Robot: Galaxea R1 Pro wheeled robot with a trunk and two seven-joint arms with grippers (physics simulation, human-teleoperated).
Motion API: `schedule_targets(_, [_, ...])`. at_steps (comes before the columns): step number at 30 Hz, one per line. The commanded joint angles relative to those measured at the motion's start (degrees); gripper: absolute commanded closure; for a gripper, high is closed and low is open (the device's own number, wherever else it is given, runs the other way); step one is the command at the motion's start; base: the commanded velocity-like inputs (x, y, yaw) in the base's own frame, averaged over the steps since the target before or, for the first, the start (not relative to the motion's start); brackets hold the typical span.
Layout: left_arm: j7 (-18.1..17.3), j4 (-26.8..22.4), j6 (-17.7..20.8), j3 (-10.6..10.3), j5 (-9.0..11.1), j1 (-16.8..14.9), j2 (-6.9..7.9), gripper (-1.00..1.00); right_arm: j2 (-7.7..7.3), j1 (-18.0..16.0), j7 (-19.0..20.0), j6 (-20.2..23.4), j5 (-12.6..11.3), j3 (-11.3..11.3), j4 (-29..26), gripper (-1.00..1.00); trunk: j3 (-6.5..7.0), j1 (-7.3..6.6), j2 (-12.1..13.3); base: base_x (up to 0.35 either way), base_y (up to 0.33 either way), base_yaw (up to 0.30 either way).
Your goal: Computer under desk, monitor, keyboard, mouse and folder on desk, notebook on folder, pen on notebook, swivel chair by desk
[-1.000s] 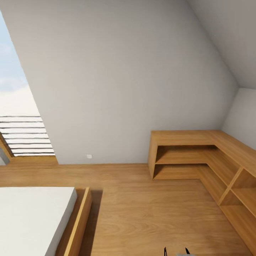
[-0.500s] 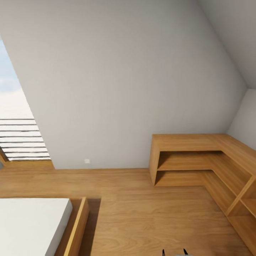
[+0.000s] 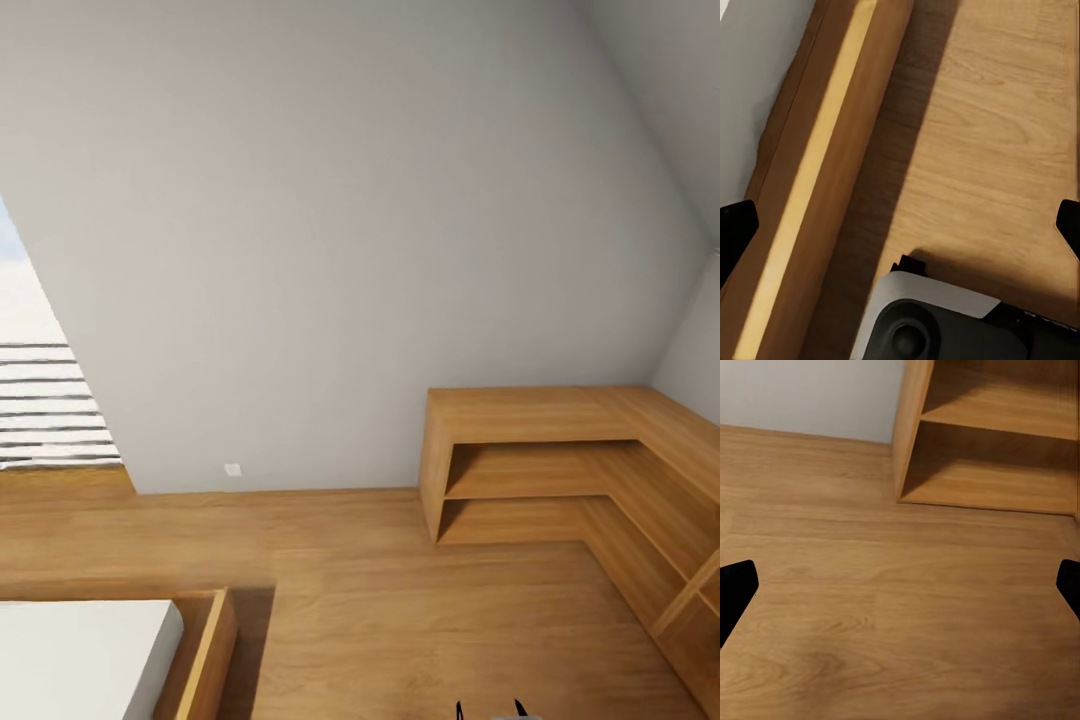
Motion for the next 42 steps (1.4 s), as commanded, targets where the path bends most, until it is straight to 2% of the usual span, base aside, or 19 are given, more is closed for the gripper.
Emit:
schedule_targets(1, [0.44, -0.05, -0.13, -0.49, 0.15, -0.02, 0.04, -1.00, 0.02, -0.06, -0.31, -0.09, -0.29, 0.50, 0.05, -1.00, -0.09, 0.06, -0.09, 0.326, 0.000, -0.194])
schedule_targets(27, [0.44, -0.05, -0.10, -0.46, 0.21, -0.02, 0.04, -1.00, 0.42, -0.06, -0.30, 0.06, -0.30, 0.58, 0.05, -1.00, 0.24, 0.06, -0.09, 0.325, 0.000, -0.278])
schedule_targets(35, [0.44, -0.05, -0.13, -0.20, 0.49, -0.02, 0.04, -1.00, 0.47, -0.06, -0.30, 0.06, -0.30, 0.58, 0.05, -1.00, 0.24, 0.06, -0.09, 0.071, 0.000, -0.298])
schedule_targets(42, [0.45, -0.05, -0.13, -0.15, 0.50, -0.02, 0.04, -1.00, 0.47, -0.06, -0.30, 0.14, -0.30, 0.58, 0.05, -1.00, 0.24, 0.06, -0.09, 0.270, 0.000, -0.299])
